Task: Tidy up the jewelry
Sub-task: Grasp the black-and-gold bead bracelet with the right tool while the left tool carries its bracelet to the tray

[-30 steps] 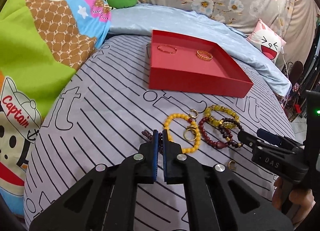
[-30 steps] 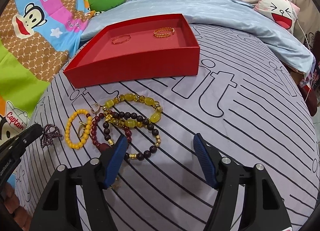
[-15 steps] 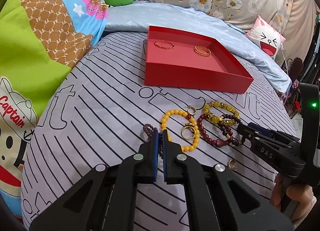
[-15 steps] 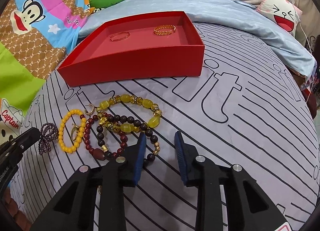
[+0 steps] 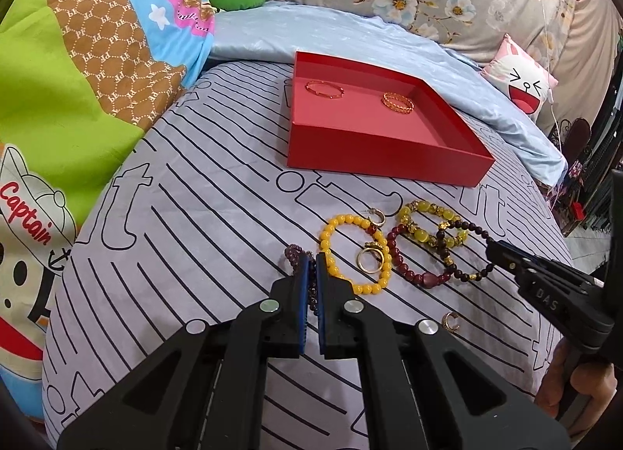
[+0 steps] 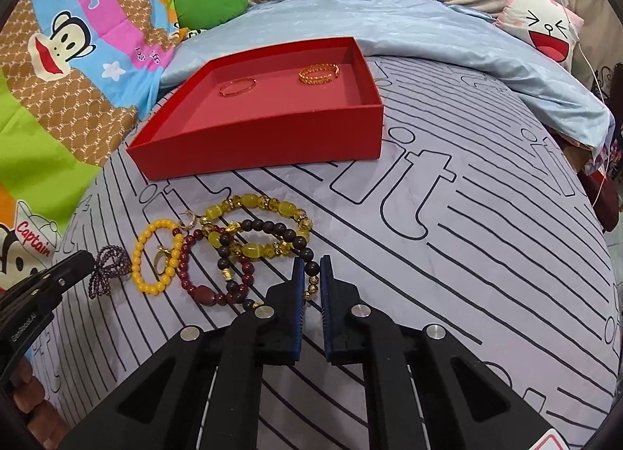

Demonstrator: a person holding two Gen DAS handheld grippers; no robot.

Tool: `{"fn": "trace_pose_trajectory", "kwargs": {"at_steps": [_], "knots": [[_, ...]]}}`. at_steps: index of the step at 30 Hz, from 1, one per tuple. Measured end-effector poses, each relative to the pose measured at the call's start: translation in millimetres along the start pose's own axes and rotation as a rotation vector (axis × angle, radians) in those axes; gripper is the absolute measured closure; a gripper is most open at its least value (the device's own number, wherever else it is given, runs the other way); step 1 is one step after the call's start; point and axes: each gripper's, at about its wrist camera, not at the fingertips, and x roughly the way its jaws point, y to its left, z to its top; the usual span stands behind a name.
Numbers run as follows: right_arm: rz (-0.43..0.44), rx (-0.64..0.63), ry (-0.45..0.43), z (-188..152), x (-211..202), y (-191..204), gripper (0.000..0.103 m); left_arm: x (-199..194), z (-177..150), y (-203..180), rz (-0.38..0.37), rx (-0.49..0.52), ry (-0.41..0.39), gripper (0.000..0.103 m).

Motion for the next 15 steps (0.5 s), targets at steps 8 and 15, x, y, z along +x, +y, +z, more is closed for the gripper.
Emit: {"fn": "trace_pose_trajectory", "kwargs": {"at_steps": [8, 15], "knots": [[0.041, 0.010, -0.045, 11.3, -24.8, -0.9, 0.096, -18.8, 12.4, -2.2, 0.001, 0.016, -0.039, 0.100], [0.062, 0.003, -0.071, 32.8, -37.6, -6.0, 0.096, -33.4, 44.7, -11.2, -0.026, 0.064, -0.087, 0.100]]}}
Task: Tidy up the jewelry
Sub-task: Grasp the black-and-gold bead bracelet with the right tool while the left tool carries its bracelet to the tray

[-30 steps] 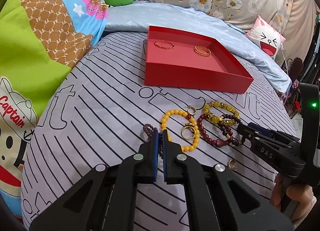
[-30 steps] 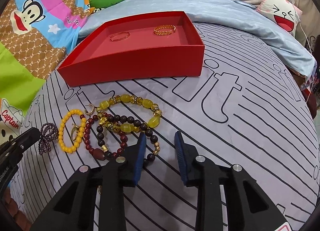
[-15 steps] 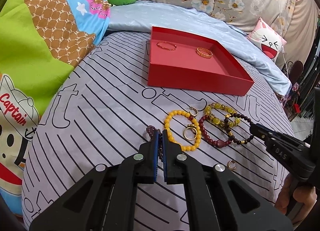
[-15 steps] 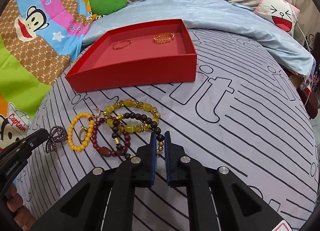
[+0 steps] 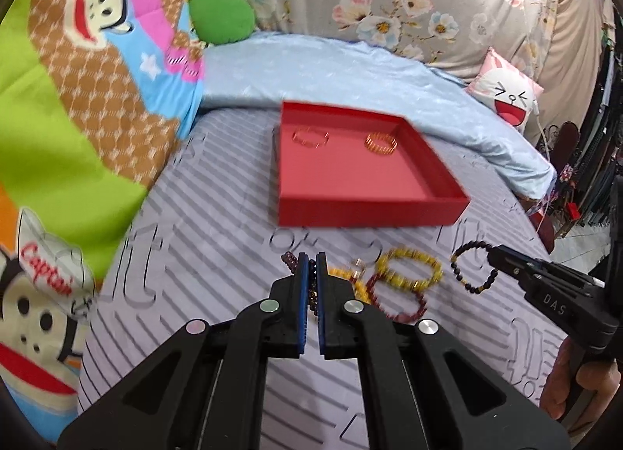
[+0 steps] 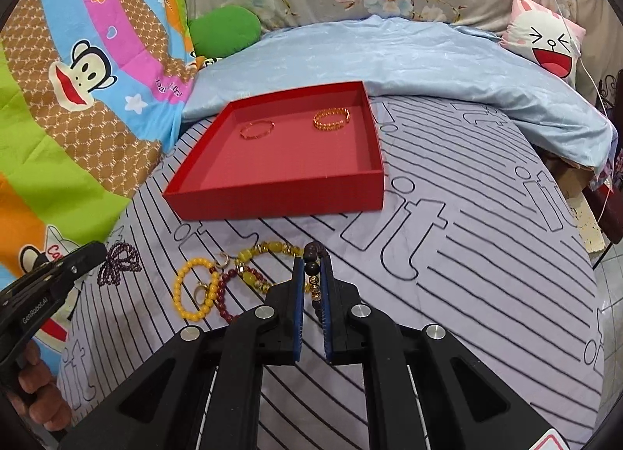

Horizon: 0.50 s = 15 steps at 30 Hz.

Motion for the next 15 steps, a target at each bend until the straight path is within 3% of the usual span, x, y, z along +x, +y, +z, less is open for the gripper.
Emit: {"fn": "trace_pose_trajectory", "kwargs": {"at_steps": [8, 15], "knots": [[0.019, -0.049, -0.060, 56.2, 8.3, -2.2, 0.096, 18.3, 65.4, -21.7, -0.088, 0.078, -0.048, 0.099], [0.072, -0.044, -0.050, 111.3, 40.6, -1.2, 0.095, 57.3, 115.8, -30.3, -0.160, 0.069, -0.052, 0.099]]}}
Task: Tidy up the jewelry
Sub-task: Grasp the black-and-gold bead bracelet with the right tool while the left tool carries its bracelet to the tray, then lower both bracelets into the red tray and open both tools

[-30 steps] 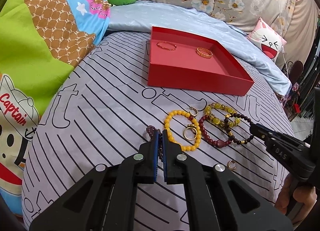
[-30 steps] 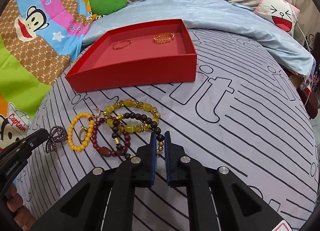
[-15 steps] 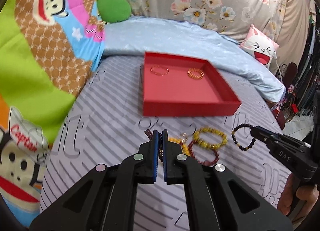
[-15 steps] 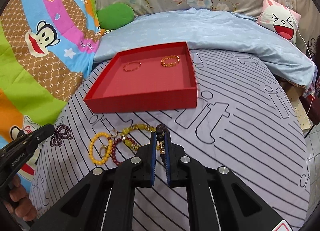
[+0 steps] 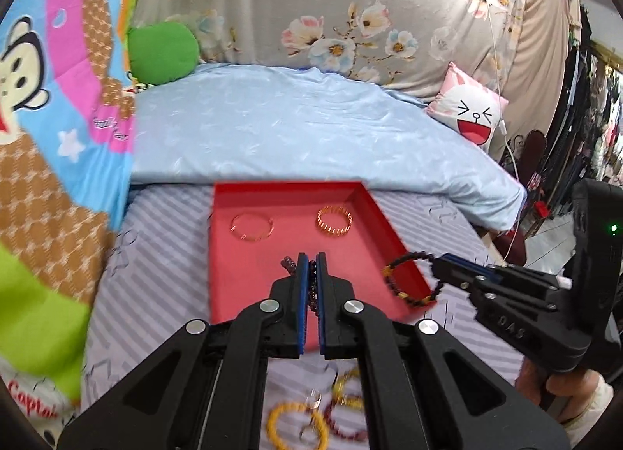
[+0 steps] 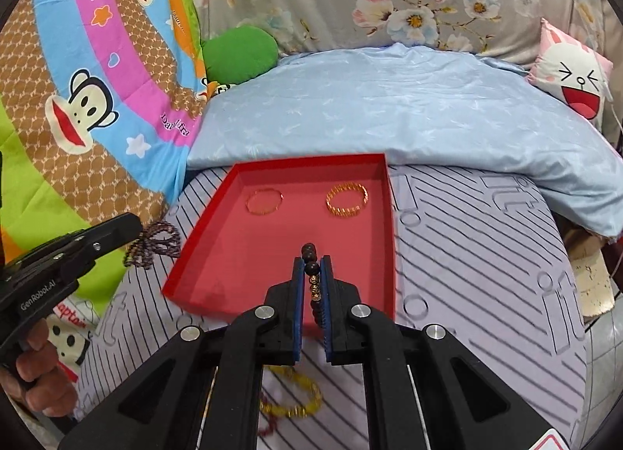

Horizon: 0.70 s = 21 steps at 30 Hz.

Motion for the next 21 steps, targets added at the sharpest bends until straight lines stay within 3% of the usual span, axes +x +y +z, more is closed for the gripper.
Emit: {"fn": "trace_pose_trajectory", "kwargs": {"at_steps": [10, 15, 21], "knots": [[0.085, 0.062, 0.087, 36.8, 79.3, -8.6, 0.095, 75.4, 28.1, 12.5, -0.065, -0.006, 0.065, 0.099], [0.043, 0.066, 0.151, 34.1, 117.4, -20.9, 0.095, 115.5, 26.6, 30.1, -0.057, -0.041, 0.137, 0.099], [-0.030, 0.046, 0.198, 27.7, 141.3, -35.0, 0.095, 140.3, 15.5, 46.3, 0.021, -0.030, 0.185, 0.099]]}}
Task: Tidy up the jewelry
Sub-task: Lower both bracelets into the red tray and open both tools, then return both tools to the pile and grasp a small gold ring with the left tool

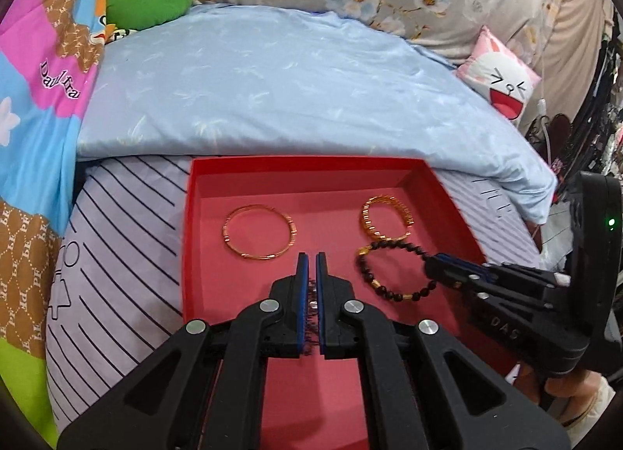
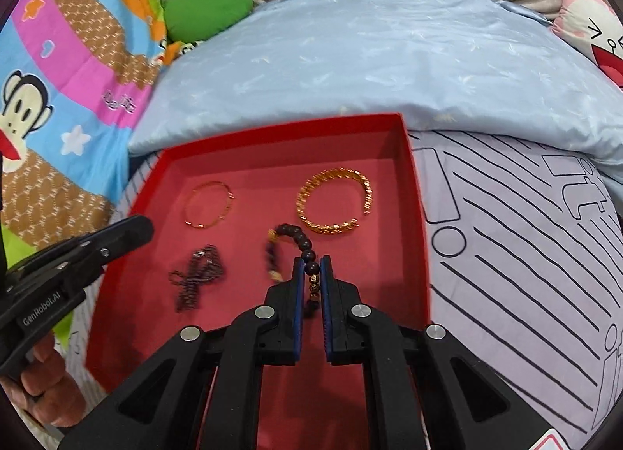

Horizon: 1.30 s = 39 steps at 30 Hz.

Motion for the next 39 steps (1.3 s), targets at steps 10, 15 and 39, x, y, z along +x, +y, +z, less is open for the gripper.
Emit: {"fn": "trace_pose_trajectory", "kwargs": {"at_steps": [10, 15, 39], "knots": [[-0.046, 0.013, -0.024, -3.2, -4.8, -9.5, 0.083, -3.3, -19.2, -14.0, 0.047, 0.063, 0.018, 0.075], [-0.037, 0.009, -0.042, -6.5, -16.0, -7.3, 0.082, 4.6, -30.9, -32.2, 0.068, 0.136, 0.061, 0.071], [-0.012, -0.010, -0.093, -32.8, -57.8, 3.1, 0.081, -32.8, -28.6, -14.7, 0.208, 0.053, -0.033, 0.074]]}}
